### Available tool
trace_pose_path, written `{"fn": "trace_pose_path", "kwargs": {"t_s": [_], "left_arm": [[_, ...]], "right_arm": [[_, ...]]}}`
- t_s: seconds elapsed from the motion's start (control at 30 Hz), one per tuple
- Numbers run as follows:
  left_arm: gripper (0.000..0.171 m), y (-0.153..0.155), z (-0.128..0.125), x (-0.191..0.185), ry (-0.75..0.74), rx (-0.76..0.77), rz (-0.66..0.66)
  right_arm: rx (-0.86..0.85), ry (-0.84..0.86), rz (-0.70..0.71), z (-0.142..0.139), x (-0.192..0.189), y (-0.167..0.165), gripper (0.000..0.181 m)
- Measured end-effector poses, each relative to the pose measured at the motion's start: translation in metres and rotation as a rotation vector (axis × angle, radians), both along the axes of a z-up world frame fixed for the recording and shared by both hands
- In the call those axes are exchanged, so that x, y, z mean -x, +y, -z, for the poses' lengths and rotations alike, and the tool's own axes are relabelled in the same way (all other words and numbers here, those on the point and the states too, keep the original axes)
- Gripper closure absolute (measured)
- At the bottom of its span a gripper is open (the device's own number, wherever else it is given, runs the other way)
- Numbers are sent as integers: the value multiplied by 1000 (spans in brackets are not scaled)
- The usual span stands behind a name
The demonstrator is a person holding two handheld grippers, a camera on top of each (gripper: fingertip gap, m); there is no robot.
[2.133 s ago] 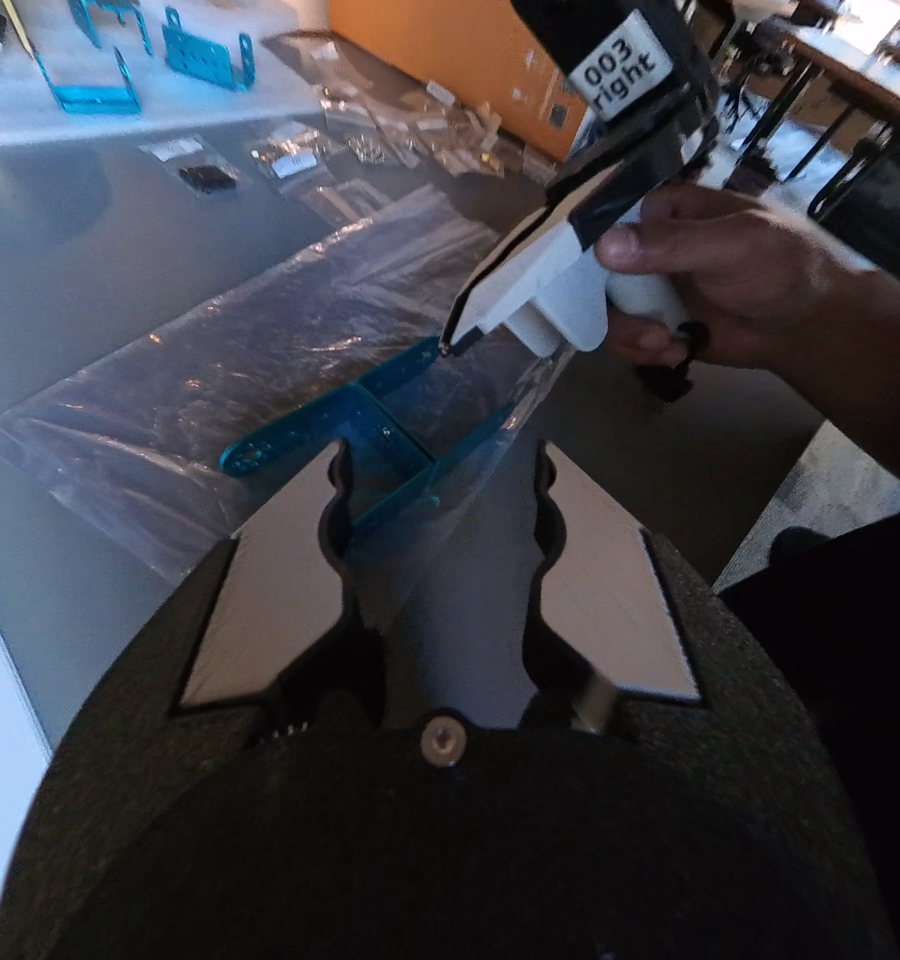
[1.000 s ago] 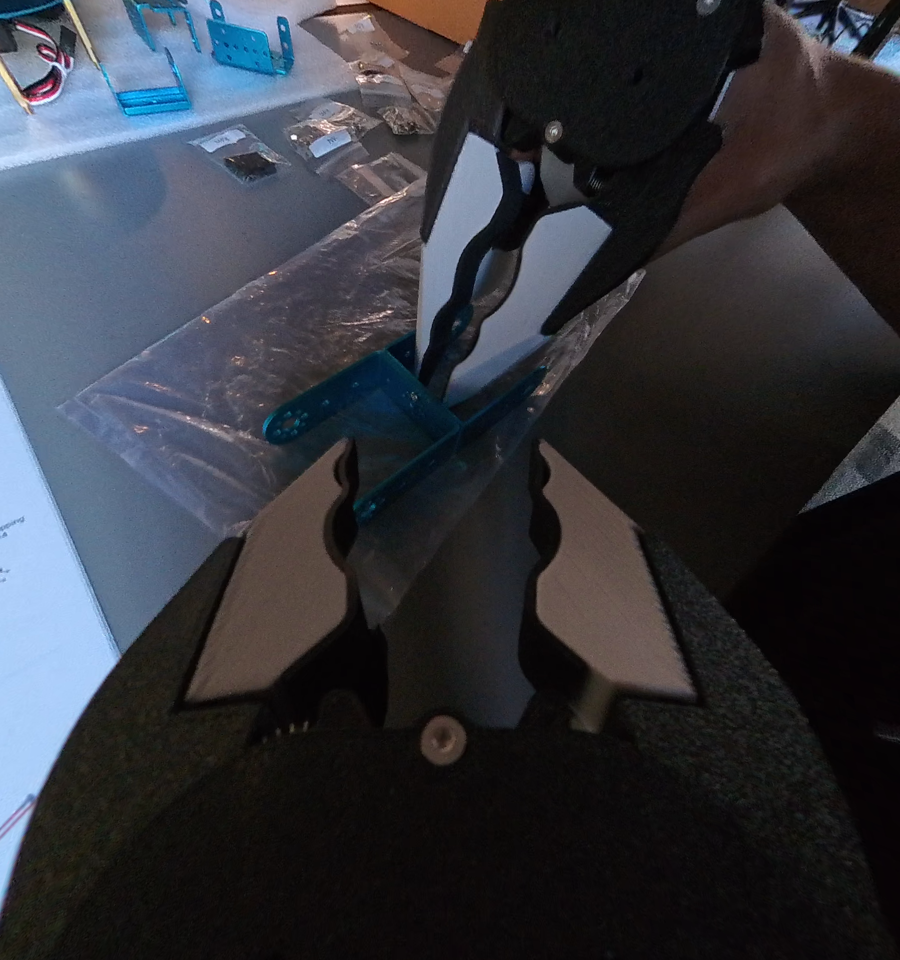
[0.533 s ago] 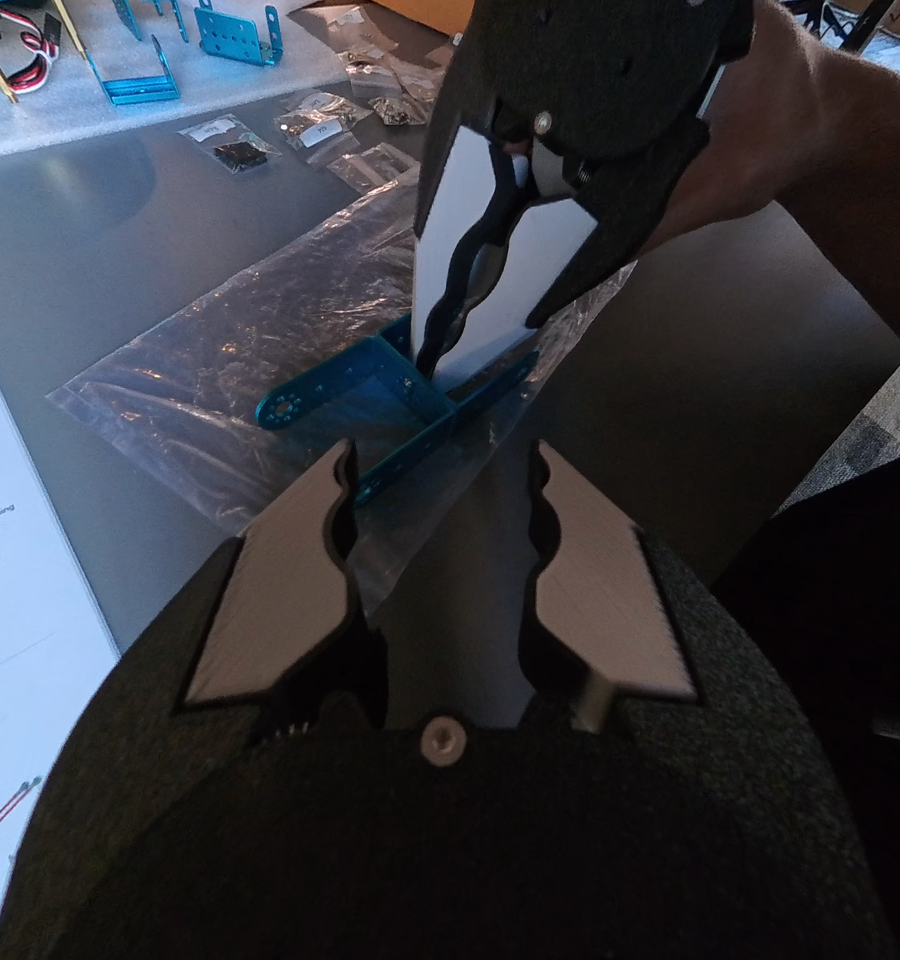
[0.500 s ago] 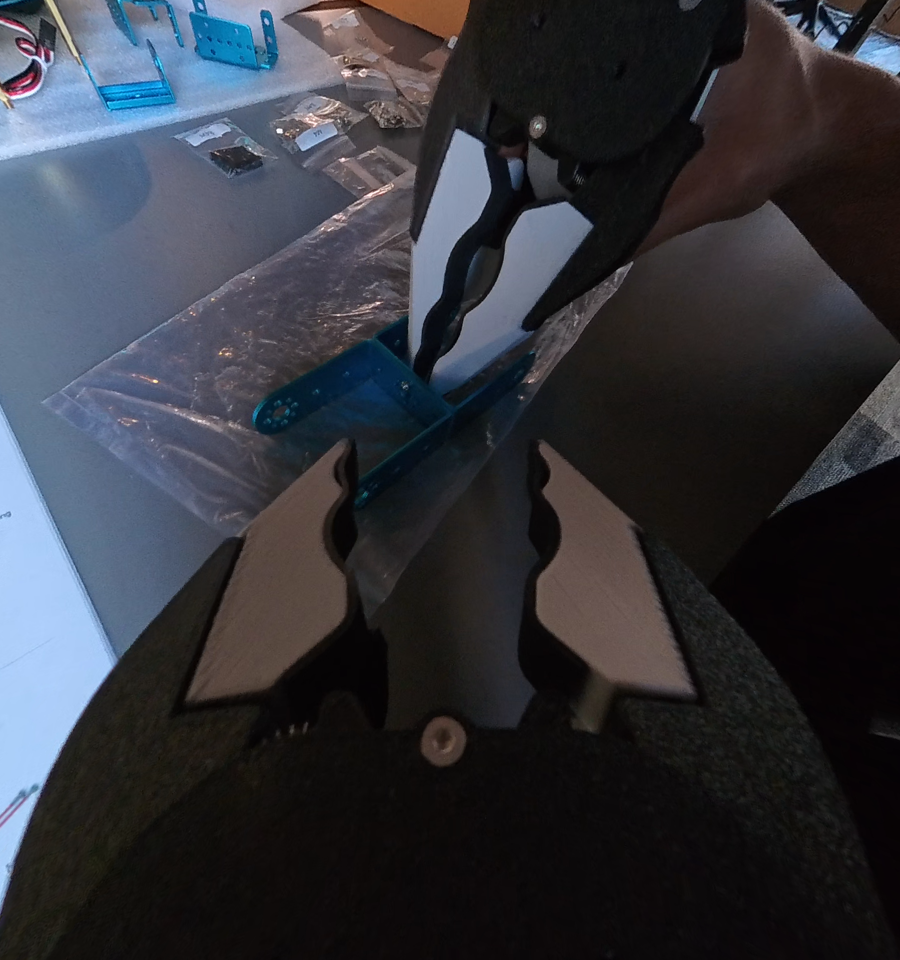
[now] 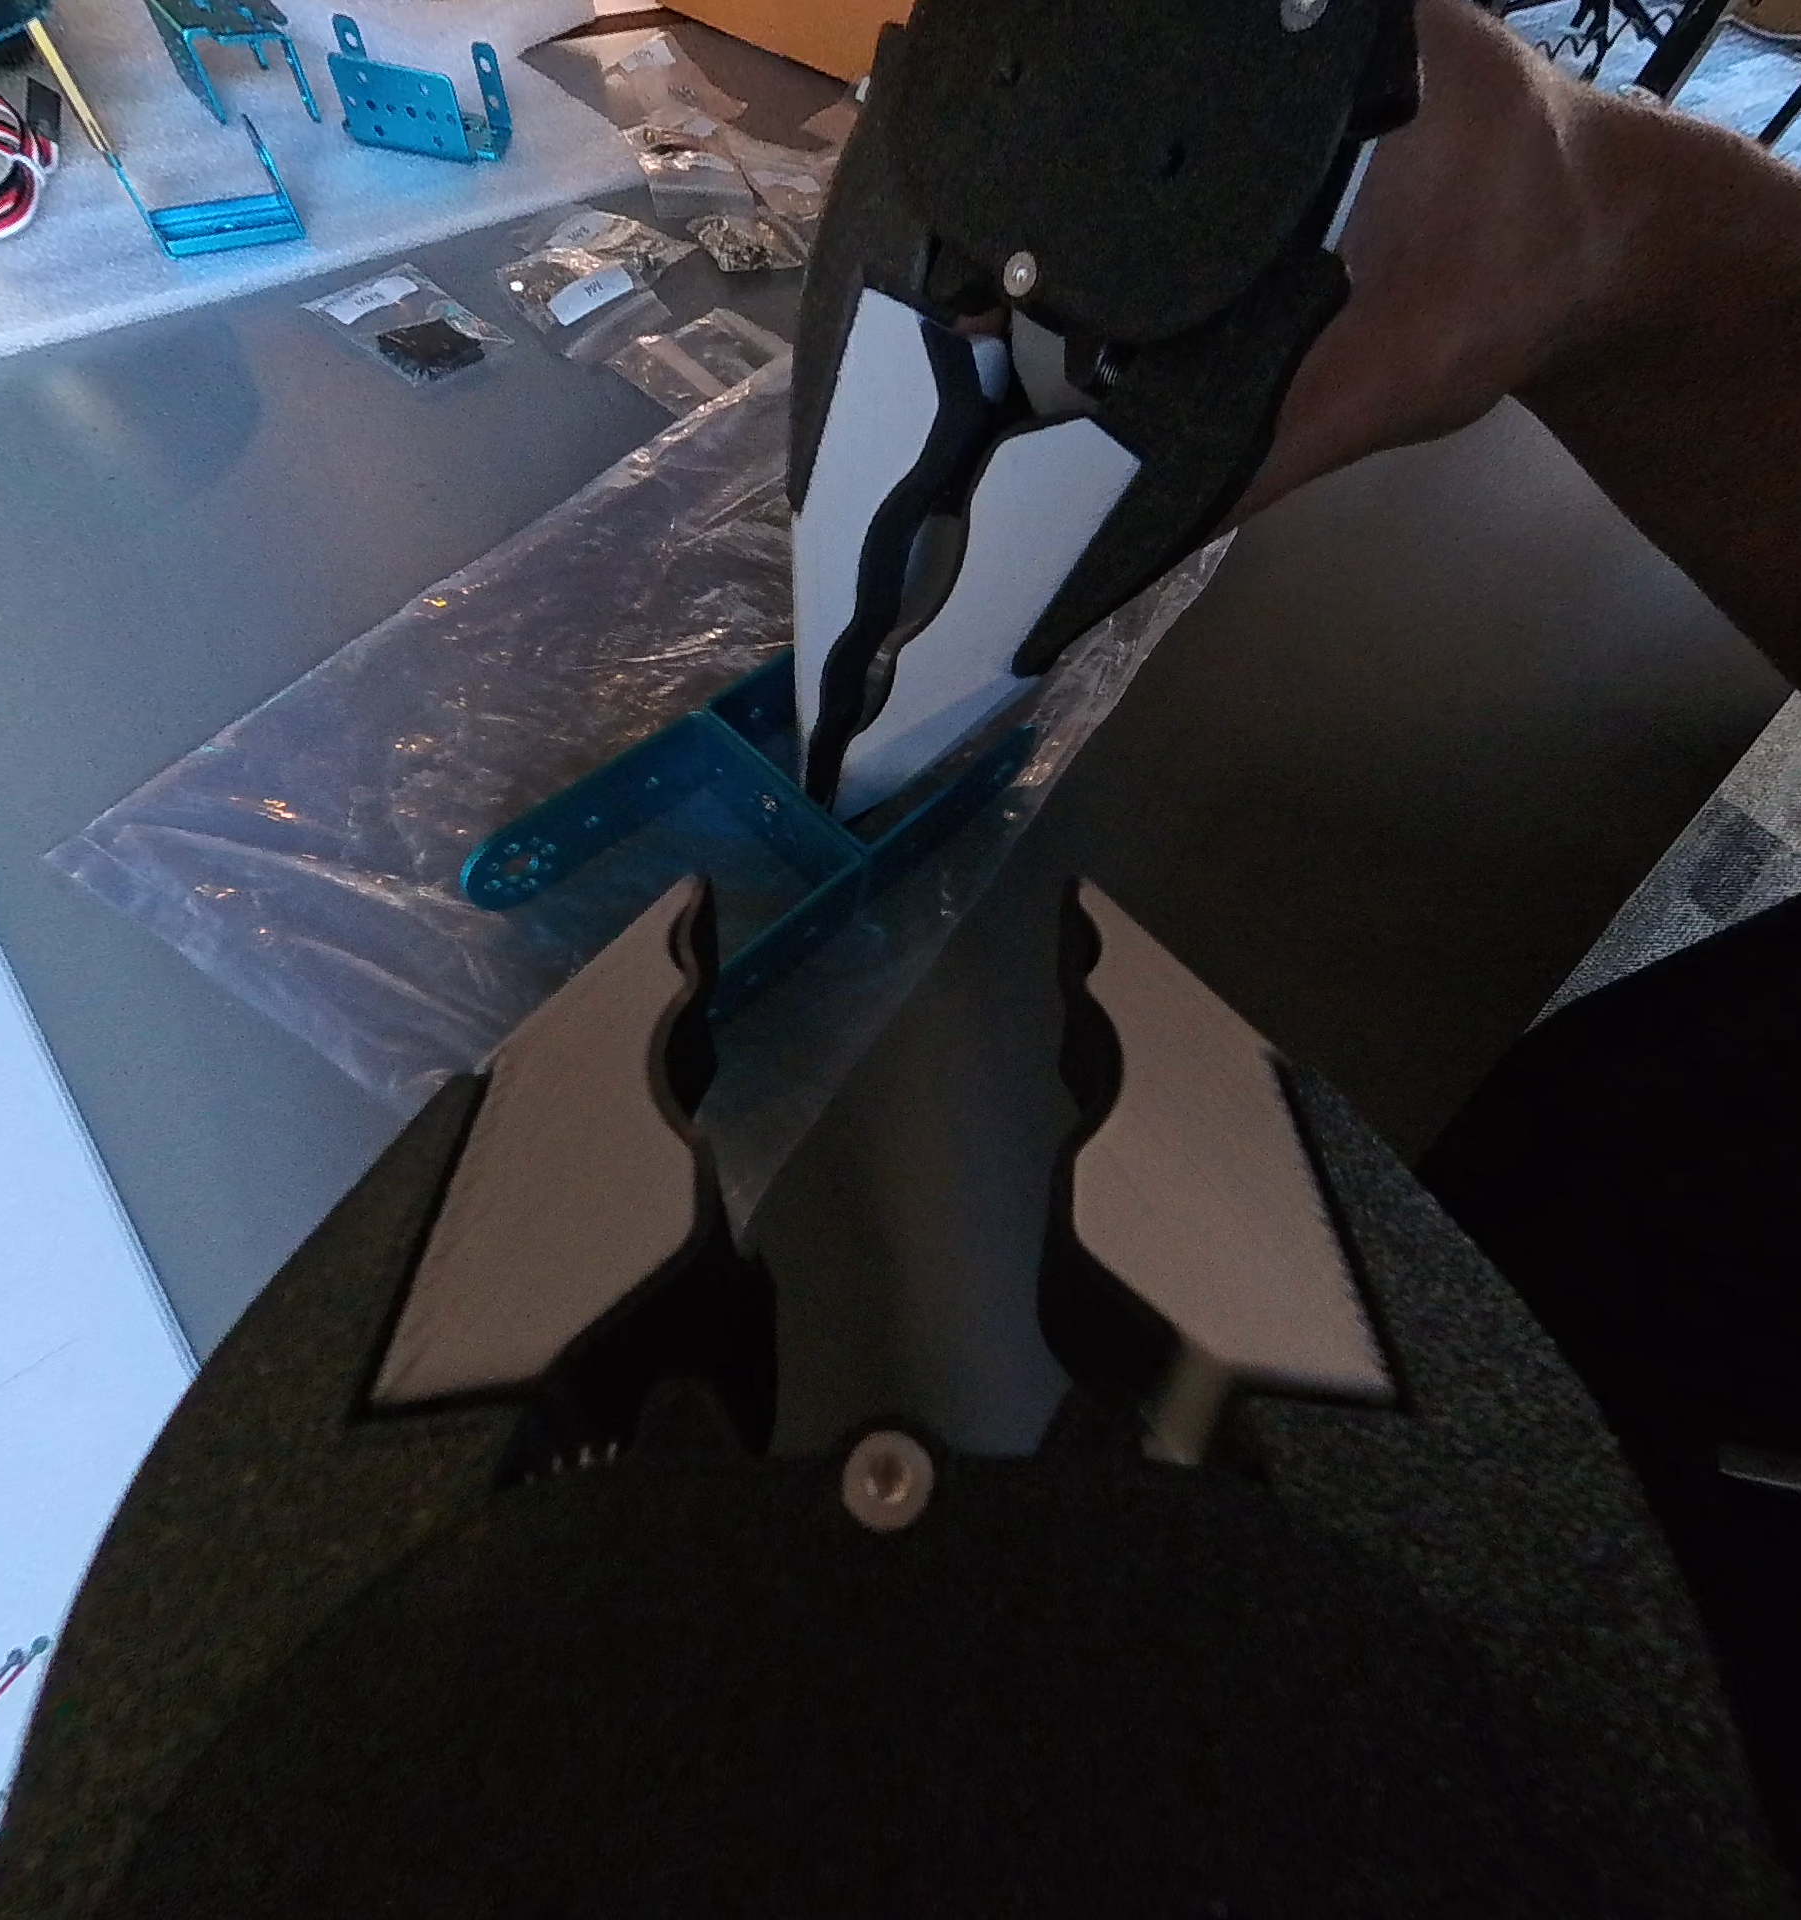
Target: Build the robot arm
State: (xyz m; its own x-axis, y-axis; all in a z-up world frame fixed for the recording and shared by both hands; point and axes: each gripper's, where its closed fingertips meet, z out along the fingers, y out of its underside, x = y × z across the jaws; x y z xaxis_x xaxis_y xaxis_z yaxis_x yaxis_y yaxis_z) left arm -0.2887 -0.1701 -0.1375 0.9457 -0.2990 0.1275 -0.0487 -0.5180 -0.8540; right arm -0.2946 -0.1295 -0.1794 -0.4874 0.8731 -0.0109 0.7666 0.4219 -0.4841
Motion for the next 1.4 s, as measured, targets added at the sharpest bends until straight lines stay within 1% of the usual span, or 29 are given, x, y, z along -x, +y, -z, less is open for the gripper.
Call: {"fn": "trace_pose_path", "kwargs": {"t_s": [0.07, 0.13, 0.23, 0.3, 0.4, 0.47, 0.5, 0.63, 0.7, 0.8, 0.9, 1.07, 1.23, 1.4], "left_arm": [[106, 0, 1, 0, -1, 3, -2], [106, 1, 0, -2, -9, 5, 5], [105, 5, 1, -7, -50, 24, 28], [106, 8, 3, -7, -46, 32, 36], [106, 12, 4, -7, -21, 34, 44], [106, 12, 3, -7, -20, 31, 45], [106, 13, 2, -8, -22, 29, 45], [106, 12, 2, -11, -18, 22, 45], [105, 11, 3, -11, -11, 24, 41], [105, 8, 3, -10, -6, 25, 38], [105, 6, 3, -8, 0, 25, 32], [106, 4, 4, -4, 14, 21, 27], [106, -1, 2, 0, 26, 14, 14], [106, -5, 1, 4, 16, 4, 1]], "right_arm": [[3, 5, 1, 0, 0, 0, 177], [19, 34, 17, -3, 0, 3, 181], [129, 79, 62, -10, -4, 5, 181], [177, 91, 85, -11, -9, 7, 181], [112, 82, 78, -9, -16, 10, 181], [28, 38, 75, -3, -25, 17, 181], [-4, 37, 76, -4, -27, 21, 178], [58, 29, 53, -11, -23, 12, 167], [13, 46, 26, -8, -17, 10, 170], [-27, 7, 17, 0, -11, 10, 169], [-36, -14, 17, -3, -9, 11, 171], [-107, -142, -33, 0, -13, 12, 167], [-136, -210, -73, 1, -12, 9, 169], [-146, -228, -84, 1, -11, 10, 171]]}}
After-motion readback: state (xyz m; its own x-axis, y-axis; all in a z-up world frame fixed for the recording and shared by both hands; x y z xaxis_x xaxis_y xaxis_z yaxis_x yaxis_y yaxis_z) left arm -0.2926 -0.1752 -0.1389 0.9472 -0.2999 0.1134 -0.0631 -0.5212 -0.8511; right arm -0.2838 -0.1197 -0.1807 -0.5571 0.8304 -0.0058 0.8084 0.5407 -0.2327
